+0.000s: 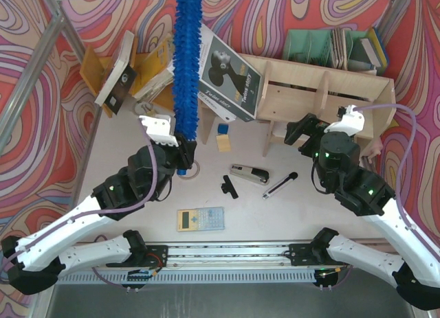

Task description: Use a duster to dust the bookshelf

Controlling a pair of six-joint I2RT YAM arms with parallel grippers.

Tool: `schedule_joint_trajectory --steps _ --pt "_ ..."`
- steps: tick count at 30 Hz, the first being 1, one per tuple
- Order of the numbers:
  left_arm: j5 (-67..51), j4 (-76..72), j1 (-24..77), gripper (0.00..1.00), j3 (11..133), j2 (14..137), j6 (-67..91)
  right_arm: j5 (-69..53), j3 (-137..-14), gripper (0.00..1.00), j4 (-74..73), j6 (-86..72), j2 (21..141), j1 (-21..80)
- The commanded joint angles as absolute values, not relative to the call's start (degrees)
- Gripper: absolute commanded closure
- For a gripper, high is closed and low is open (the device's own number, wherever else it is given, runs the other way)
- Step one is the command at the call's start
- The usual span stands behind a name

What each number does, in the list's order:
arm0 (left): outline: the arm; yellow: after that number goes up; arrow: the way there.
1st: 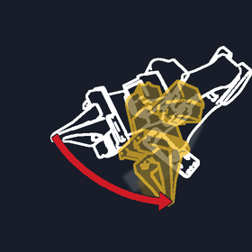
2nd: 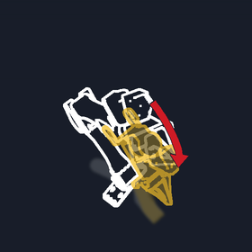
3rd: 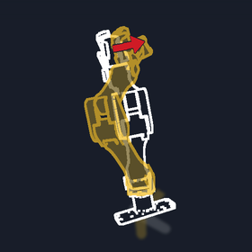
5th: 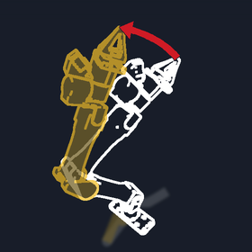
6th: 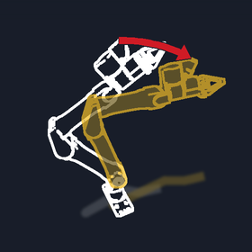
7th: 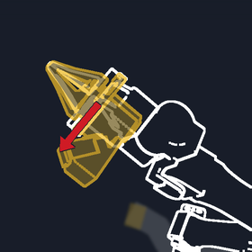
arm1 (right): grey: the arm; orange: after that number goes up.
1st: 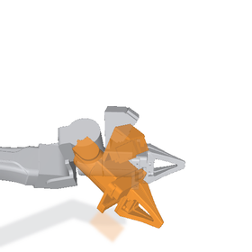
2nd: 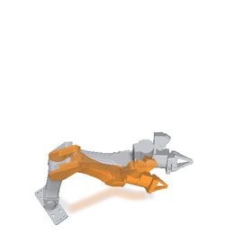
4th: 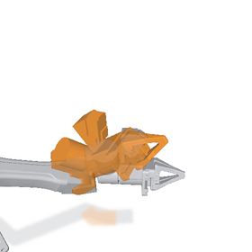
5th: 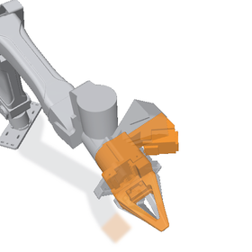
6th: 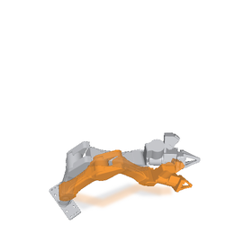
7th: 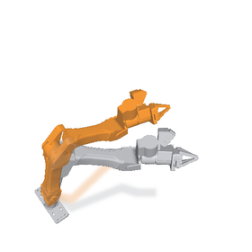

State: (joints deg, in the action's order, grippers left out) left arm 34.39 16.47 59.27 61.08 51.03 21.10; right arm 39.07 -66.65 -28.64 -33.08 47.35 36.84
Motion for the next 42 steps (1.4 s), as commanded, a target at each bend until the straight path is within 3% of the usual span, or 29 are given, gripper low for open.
schedule_joint_trajectory --steps 1,23,37,42 --pt "38.3 11.2 59.3 1.00 60.2 50.3 18.9 39.1 -67.0 0.15 -29.4 -33.8 47.4 36.9" --pt "37.1 14.4 55.2 1.00 71.7 65.0 20.7 39.0 -66.9 0.15 -30.1 -33.9 47.4 36.9" --pt "34.4 18.6 54.1 1.00 74.3 62.6 22.0 39.3 -65.7 0.15 -29.7 -34.0 47.1 36.9" --pt "36.3 15.6 58.0 1.00 72.8 60.3 18.2 39.1 -65.5 0.15 -29.6 -34.3 47.2 36.9"
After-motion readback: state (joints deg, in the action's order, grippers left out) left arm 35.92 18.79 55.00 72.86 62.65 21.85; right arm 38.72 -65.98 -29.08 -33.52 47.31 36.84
